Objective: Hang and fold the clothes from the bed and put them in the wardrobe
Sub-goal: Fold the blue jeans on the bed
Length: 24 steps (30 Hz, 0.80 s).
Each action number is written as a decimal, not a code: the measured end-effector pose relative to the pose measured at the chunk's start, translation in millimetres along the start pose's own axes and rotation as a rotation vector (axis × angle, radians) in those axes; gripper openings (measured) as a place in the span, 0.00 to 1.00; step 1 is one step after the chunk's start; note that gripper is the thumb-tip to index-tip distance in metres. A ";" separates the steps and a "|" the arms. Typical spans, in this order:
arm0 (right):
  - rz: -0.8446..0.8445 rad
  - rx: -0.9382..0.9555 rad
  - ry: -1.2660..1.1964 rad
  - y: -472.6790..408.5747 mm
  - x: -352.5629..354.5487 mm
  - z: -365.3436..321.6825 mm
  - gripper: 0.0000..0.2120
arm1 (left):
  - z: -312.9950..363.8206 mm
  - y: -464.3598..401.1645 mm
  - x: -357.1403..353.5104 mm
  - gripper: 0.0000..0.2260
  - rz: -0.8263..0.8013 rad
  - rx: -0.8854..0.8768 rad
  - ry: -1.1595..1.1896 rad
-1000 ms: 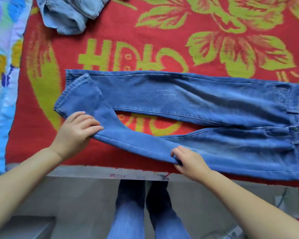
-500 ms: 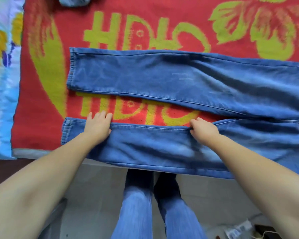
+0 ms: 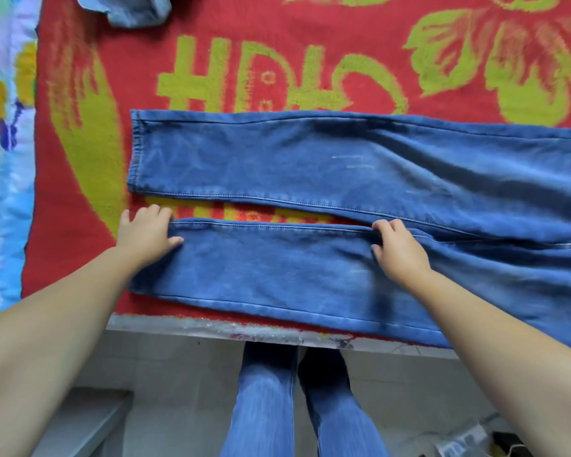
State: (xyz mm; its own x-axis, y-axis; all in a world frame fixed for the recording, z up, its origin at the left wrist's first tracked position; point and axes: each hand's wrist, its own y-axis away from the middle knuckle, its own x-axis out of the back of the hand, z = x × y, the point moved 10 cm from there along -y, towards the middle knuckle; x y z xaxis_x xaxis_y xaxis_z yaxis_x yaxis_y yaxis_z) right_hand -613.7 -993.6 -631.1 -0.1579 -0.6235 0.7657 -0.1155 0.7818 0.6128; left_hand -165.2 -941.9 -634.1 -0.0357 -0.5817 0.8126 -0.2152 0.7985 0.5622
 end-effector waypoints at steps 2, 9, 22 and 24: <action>0.005 -0.003 0.061 -3.2 6.0 -0.9 0.12 | -9.5 -4.4 4.0 0.12 0.003 -0.003 -0.063; -0.106 0.037 0.043 -23.2 10.5 -5.8 0.12 | -40.7 -21.7 20.4 0.16 -0.039 0.119 -0.019; 0.058 -0.084 0.352 -159.0 138.7 -45.9 0.22 | 47.4 -138.6 107.8 0.26 0.126 -0.152 -0.012; 0.069 -0.088 0.396 -156.5 140.7 -44.4 0.17 | 44.2 -139.8 114.4 0.19 0.148 -0.149 -0.026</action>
State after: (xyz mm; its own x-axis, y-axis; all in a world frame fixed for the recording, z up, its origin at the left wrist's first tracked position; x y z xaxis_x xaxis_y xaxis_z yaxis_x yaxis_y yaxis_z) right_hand -574.3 -1204.0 -610.6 0.2294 -0.5380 0.8111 -0.0309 0.8289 0.5585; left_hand -182.3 -1126.8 -626.6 -0.0814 -0.4584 0.8850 -0.0590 0.8886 0.4548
